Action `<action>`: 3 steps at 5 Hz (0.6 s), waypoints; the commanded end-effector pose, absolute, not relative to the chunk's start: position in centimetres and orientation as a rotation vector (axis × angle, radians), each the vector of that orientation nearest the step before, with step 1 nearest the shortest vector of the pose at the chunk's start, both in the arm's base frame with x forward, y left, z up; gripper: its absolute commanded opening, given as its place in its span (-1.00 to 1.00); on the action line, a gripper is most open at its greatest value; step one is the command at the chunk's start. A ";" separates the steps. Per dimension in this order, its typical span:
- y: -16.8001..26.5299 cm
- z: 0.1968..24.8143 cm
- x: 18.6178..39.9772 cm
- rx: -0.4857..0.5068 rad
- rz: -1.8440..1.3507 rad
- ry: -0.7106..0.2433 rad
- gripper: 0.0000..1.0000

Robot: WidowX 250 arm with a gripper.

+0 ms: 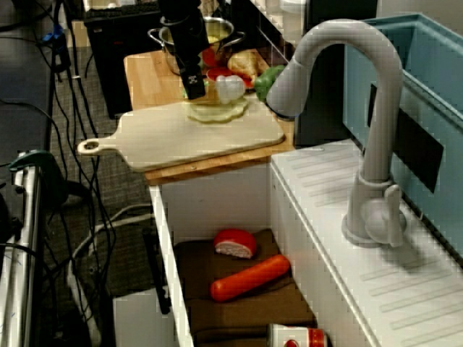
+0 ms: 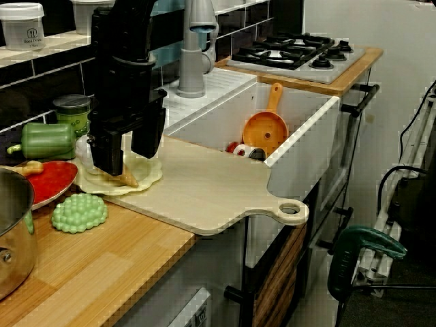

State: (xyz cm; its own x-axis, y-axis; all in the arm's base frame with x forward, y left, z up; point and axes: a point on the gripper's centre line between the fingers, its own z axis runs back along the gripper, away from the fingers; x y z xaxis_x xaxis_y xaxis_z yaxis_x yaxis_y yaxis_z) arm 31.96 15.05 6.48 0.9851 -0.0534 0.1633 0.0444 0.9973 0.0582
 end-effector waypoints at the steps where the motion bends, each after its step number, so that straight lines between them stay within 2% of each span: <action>1: 15.9 7.5 34.0 0.076 -0.042 -0.191 1.00; 3: 15.9 6.5 34.9 0.094 -0.038 -0.184 1.00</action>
